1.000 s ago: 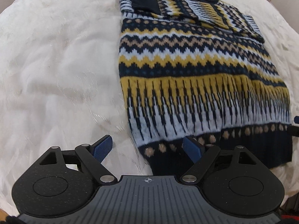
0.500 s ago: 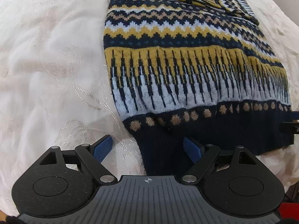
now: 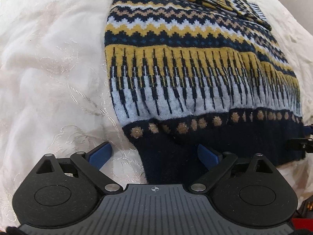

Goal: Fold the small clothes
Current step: 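Move both grippers to the sweater's ribbed hem, then grasp the ribbed hem with both grippers and lift it toward the collar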

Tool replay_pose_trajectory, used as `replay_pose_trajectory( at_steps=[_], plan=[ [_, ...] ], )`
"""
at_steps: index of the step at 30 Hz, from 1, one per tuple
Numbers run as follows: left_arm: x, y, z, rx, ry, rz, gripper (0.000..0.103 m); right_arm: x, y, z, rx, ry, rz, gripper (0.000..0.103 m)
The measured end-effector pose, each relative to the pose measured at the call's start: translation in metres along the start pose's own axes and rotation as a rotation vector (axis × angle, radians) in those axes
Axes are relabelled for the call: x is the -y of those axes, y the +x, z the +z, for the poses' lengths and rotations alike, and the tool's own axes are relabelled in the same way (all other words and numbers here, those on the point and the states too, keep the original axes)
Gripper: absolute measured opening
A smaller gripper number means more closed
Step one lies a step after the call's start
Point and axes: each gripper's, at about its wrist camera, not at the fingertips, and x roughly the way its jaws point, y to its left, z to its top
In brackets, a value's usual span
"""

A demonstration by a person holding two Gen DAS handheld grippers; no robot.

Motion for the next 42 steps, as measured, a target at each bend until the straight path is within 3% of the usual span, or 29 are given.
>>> replay_pose_trajectory(
  at_steps=[5, 8, 12, 14, 16, 19, 21, 22, 24, 26, 35, 42],
  plan=[
    [0.002, -0.002, -0.004, 0.015, -0.006, 0.011, 0.095, -0.003, 0.002, 0.001, -0.003, -0.003, -0.011, 0.103],
    [0.001, -0.006, -0.004, 0.019, -0.017, 0.009, 0.084, -0.002, -0.001, 0.001, 0.007, 0.014, -0.006, 0.099],
    [-0.006, -0.014, -0.005, 0.036, -0.058, -0.015, 0.059, 0.007, -0.011, 0.0, 0.037, 0.083, 0.021, 0.073],
    [-0.008, -0.017, -0.007, 0.041, -0.076, -0.032, 0.053, 0.011, -0.015, -0.001, 0.046, 0.11, 0.025, 0.059],
    [-0.006, -0.019, -0.008, 0.039, -0.075, -0.031, 0.045, 0.014, -0.017, 0.0, 0.037, 0.122, 0.05, 0.028],
    [0.0, -0.019, -0.007, 0.027, -0.06, -0.028, 0.039, 0.013, -0.02, 0.003, 0.03, 0.125, 0.064, 0.019],
    [0.004, -0.018, -0.005, 0.014, -0.056, -0.015, 0.037, 0.011, -0.022, 0.004, 0.029, 0.119, 0.063, 0.018],
    [0.005, -0.017, -0.003, 0.015, -0.058, -0.018, 0.033, 0.01, -0.022, 0.004, 0.029, 0.117, 0.063, 0.016],
    [0.007, -0.019, -0.002, 0.024, -0.064, -0.019, 0.014, 0.009, -0.025, 0.005, 0.039, 0.116, 0.063, 0.013],
    [0.007, -0.028, -0.002, 0.046, -0.071, -0.028, 0.01, 0.007, -0.031, 0.006, 0.062, 0.115, 0.069, 0.012],
    [0.002, -0.074, 0.018, 0.185, -0.178, -0.126, 0.006, 0.003, -0.073, 0.015, 0.188, 0.102, 0.144, 0.012],
    [-0.006, -0.101, 0.053, 0.311, -0.215, -0.145, 0.006, 0.006, -0.105, 0.042, 0.322, 0.131, 0.181, 0.011]
  ],
)
